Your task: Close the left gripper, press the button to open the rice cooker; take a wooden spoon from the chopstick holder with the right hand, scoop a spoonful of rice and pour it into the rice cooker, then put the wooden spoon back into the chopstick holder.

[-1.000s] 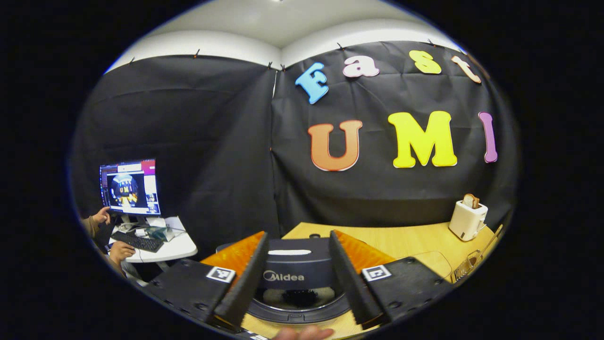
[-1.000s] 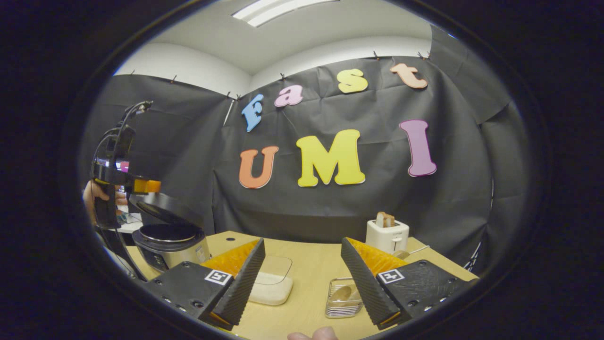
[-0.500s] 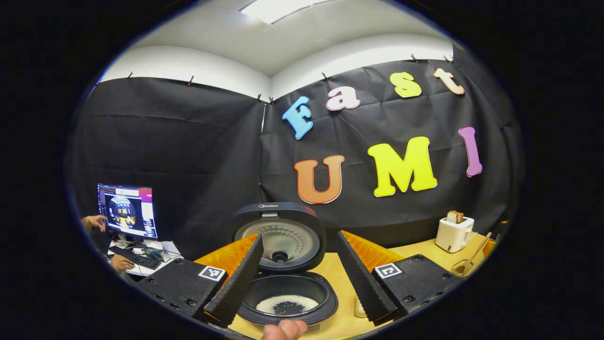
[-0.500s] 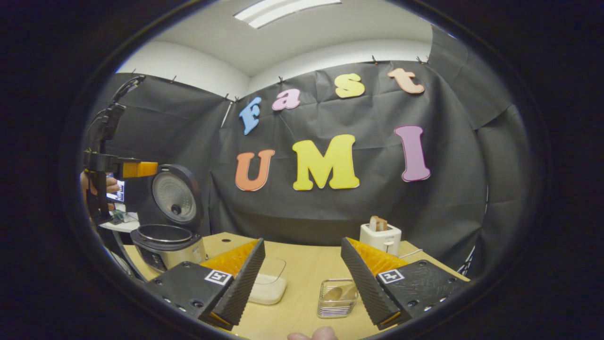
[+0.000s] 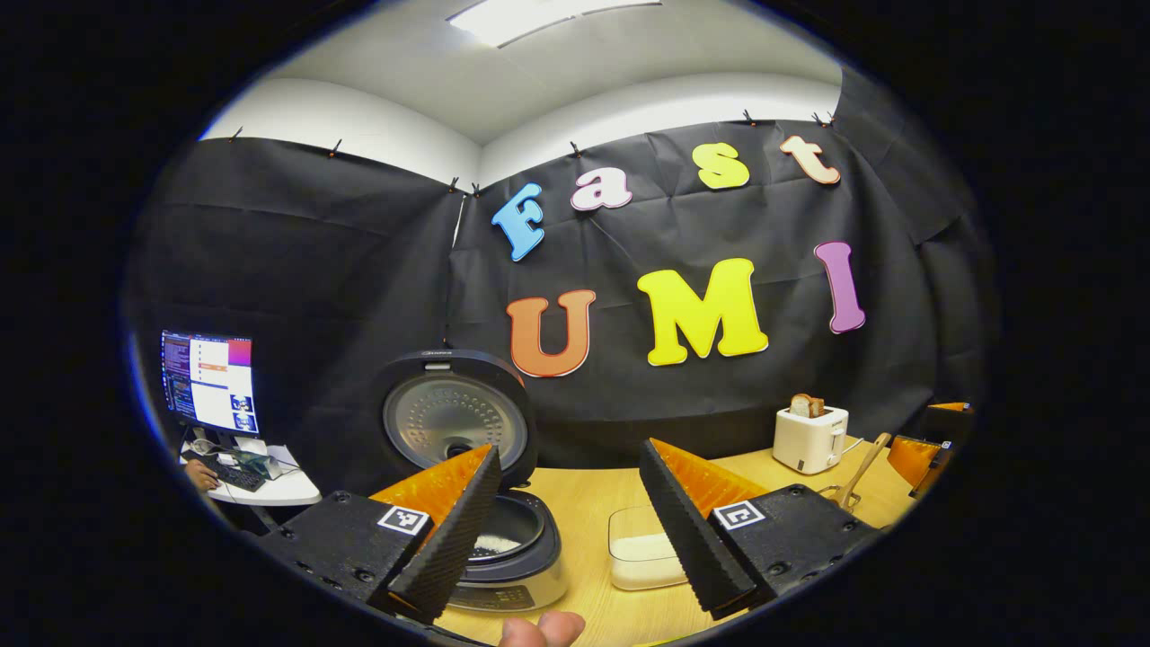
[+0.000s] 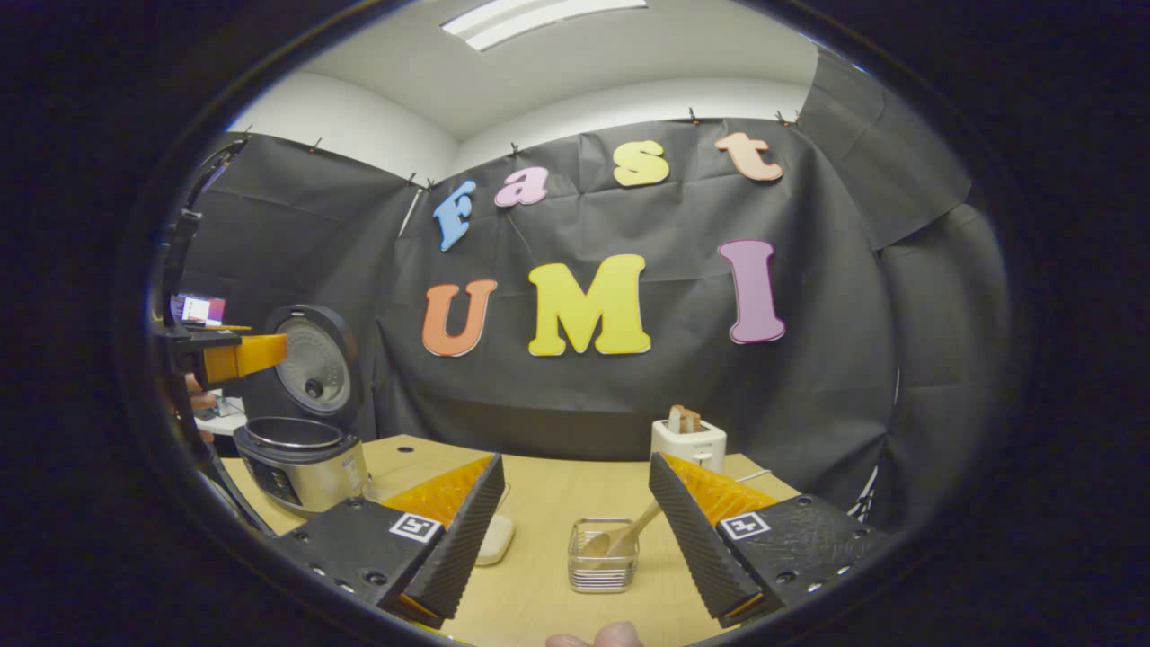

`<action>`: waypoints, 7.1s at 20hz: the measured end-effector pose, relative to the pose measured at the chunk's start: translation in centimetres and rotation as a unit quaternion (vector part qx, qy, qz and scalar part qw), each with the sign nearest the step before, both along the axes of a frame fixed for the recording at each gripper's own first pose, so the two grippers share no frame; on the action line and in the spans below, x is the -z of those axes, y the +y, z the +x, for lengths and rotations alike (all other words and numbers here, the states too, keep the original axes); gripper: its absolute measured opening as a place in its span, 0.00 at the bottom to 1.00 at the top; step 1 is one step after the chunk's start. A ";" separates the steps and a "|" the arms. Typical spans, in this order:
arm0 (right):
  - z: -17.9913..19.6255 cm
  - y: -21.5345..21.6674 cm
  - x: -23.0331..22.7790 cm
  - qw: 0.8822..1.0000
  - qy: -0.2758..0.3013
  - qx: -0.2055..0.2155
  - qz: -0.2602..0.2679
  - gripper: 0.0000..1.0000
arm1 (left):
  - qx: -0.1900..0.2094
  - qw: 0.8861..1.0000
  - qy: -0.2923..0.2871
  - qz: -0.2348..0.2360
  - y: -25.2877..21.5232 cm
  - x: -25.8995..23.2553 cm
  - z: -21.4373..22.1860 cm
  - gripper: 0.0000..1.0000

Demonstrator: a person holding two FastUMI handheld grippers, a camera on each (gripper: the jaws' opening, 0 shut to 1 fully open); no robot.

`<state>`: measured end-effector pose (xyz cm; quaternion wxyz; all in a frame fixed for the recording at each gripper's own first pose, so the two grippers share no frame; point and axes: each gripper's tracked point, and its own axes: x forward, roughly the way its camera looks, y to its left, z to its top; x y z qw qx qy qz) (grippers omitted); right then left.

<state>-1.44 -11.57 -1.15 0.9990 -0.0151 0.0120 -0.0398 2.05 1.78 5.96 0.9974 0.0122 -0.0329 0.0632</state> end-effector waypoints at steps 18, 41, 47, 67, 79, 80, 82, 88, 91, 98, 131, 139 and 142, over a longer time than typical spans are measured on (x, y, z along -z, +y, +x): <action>4.2 -4.8 8.3 0.992 0.115 0.051 0.006 0.96 | 0.034 0.998 0.043 -0.032 -1.3 6.9 -0.8 0.99; 14.1 -6.6 13.3 0.978 0.166 0.053 0.117 0.15 | -0.014 0.996 0.060 -0.065 4.0 8.2 -0.4 0.99; 13.6 -5.1 11.9 0.980 0.165 0.040 0.107 0.00 | -0.011 0.996 0.057 -0.072 4.1 7.8 -0.6 0.99; 21.0 12.3 1.0 0.991 0.089 -0.082 0.051 0.00 | -0.019 0.998 0.058 -0.017 9.0 7.1 -1.7 0.99; 22.2 16.4 11.8 0.970 0.196 -0.067 -0.129 0.00 | -0.036 0.998 0.055 -0.003 12.6 7.5 -2.3 0.95; 22.0 16.7 12.4 0.968 0.198 -0.069 -0.137 0.00 | -0.035 0.998 0.058 -0.004 12.6 7.6 -2.3 0.99; 21.8 17.3 13.0 0.967 0.199 -0.068 -0.144 0.00 | -0.040 0.997 0.062 -0.005 13.2 7.8 -2.4 0.99; 21.3 21.2 14.5 0.968 0.217 -0.095 -0.085 0.00 | -0.029 0.998 0.056 -0.021 12.6 7.4 -2.4 0.99; 21.5 22.8 14.9 0.968 0.231 -0.100 -0.008 0.00 | -0.035 0.997 0.059 -0.019 13.2 7.7 -2.6 0.99; 21.7 23.8 14.2 0.954 0.244 -0.098 0.144 0.00 | -0.032 0.997 0.060 -0.037 13.3 7.7 -2.5 0.99; 21.9 29.0 -1.0 0.873 0.169 -0.170 0.425 0.00 | -0.116 0.989 0.087 -0.026 20.7 9.3 -5.1 0.99; 22.2 39.3 -2.1 0.910 0.173 -0.237 0.292 0.00 | -0.129 0.988 0.085 -0.013 21.9 8.9 -6.0 0.99; 23.0 40.3 -2.7 0.936 0.142 -0.238 0.216 0.00 | -0.132 0.987 0.086 -0.014 22.2 9.0 -6.1 0.99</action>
